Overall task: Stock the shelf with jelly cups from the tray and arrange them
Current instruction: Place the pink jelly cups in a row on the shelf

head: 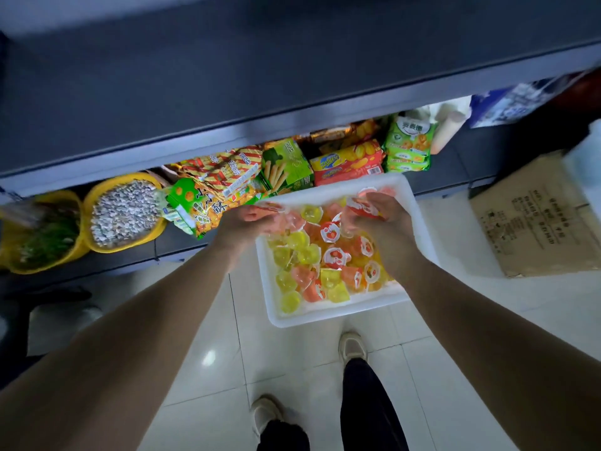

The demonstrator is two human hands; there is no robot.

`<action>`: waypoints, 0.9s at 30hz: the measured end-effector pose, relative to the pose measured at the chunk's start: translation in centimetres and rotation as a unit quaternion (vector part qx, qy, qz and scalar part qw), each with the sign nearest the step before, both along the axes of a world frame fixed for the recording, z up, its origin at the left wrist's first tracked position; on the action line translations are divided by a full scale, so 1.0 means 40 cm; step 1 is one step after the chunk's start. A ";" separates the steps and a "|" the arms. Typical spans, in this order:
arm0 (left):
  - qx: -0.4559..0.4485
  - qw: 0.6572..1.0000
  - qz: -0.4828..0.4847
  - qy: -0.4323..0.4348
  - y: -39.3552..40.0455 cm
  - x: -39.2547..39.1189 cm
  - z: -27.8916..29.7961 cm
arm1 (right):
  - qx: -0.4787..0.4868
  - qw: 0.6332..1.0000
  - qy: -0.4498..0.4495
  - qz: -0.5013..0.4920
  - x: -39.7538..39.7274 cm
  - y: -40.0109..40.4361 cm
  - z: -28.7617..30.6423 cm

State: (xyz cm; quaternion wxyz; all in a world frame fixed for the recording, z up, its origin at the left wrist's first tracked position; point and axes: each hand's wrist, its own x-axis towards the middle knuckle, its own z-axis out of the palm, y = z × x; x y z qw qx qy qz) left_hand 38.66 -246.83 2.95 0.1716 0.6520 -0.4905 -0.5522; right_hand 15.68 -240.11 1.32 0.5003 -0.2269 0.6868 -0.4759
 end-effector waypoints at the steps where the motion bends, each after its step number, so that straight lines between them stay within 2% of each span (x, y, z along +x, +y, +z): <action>1: -0.014 1.000 0.011 0.015 -0.006 0.012 0.045 | -0.019 1.000 -0.003 0.016 0.021 -0.011 0.051; 4: -0.047 0.998 0.029 0.039 -0.016 0.052 0.204 | -0.083 0.995 0.010 0.058 0.086 -0.036 0.228; 10: -0.131 0.987 0.025 0.095 -0.002 0.165 0.590 | -0.190 0.980 0.040 0.045 0.256 -0.028 0.620; 17: -0.242 0.965 0.028 0.100 0.009 0.289 0.995 | -0.284 0.951 0.099 0.075 0.405 -0.034 1.019; 23: -0.327 0.928 0.049 0.173 -0.036 0.382 1.231 | -0.346 0.918 0.157 0.117 0.510 -0.105 1.277; 27: -0.368 0.909 0.066 0.183 -0.094 0.437 1.329 | -0.375 0.904 0.162 0.123 0.571 -0.181 1.378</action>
